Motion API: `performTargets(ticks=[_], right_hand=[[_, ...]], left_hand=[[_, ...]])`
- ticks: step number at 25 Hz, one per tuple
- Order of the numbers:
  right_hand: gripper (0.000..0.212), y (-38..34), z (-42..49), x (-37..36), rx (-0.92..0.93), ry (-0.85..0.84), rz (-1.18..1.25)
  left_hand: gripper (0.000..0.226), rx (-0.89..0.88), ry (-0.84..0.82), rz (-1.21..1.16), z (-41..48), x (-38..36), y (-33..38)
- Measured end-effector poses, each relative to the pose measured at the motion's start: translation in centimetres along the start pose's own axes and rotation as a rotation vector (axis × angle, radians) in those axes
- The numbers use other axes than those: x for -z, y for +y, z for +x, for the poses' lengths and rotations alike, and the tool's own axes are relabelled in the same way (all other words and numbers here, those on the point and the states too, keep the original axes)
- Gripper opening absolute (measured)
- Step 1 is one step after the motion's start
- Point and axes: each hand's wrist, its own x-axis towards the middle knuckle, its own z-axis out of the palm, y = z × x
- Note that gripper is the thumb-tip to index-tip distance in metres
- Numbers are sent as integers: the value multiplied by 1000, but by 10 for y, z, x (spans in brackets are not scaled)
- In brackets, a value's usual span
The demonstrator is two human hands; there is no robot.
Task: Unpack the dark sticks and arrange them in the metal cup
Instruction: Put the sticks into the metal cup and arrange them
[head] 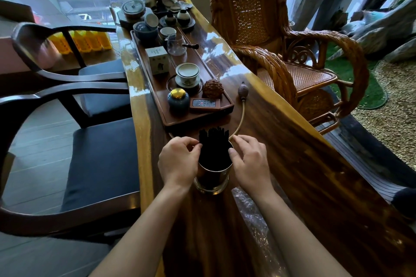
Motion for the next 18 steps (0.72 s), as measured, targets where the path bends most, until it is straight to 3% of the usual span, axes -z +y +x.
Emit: performTargets(ticks=[7,18], right_hand=[[60,-3,0,-9,-11,-218,-69],[71,-7,-2,-9,-21,-222,-84]], left_hand=[[13,-2,-9,58,-1,-8,-4],[11,-48,26,4,-5,-4,-8]])
